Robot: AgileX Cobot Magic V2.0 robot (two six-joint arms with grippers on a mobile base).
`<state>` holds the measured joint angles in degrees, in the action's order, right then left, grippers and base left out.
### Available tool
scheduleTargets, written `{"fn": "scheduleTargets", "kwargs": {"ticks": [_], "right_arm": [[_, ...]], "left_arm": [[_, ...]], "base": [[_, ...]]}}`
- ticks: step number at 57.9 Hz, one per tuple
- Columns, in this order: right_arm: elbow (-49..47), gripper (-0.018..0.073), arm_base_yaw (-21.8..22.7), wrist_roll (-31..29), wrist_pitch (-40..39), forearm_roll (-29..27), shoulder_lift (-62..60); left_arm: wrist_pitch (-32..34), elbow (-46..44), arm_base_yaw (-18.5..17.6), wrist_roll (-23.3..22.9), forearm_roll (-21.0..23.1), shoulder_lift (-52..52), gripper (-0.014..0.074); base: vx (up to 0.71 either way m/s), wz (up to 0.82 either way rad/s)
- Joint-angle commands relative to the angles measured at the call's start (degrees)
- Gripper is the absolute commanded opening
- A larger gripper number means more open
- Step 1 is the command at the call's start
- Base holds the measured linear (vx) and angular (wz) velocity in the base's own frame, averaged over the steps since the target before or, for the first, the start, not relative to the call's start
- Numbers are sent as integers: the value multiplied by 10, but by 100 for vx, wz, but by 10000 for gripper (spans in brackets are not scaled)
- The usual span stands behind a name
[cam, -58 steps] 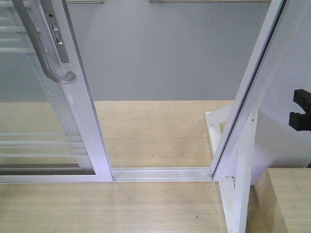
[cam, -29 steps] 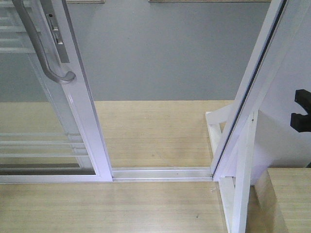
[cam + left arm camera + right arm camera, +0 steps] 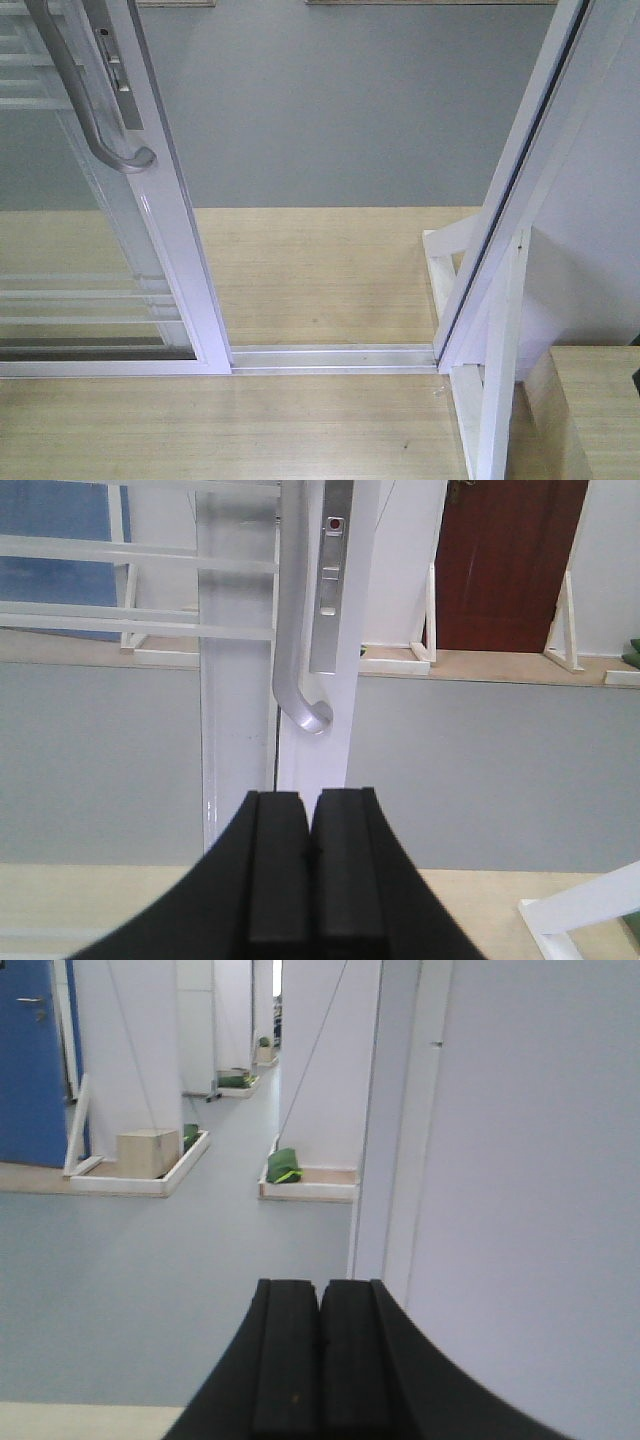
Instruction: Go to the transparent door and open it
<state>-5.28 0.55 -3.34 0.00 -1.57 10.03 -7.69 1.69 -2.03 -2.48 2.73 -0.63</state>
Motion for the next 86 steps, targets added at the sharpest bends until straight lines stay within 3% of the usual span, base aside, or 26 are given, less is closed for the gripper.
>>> {"fn": "scheduleTargets", "kwargs": {"ticks": [1, 7, 17, 86], "right_arm": [[29, -10, 31, 3, -49, 16, -51], [74, -9, 55, 30, -27, 16, -122], [73, -9, 55, 38, 28, 25, -116], [73, -9, 54, 38, 28, 25, -116]], "left_arm": [[49, 9, -4, -2, 6, -8, -6], [49, 9, -4, -2, 6, -8, -6], [47, 9, -4, -2, 6, -8, -6], [41, 9, -4, 1, 5, -8, -6]], "base": [[0, 0], [0, 0], [0, 0], [0, 0]]}}
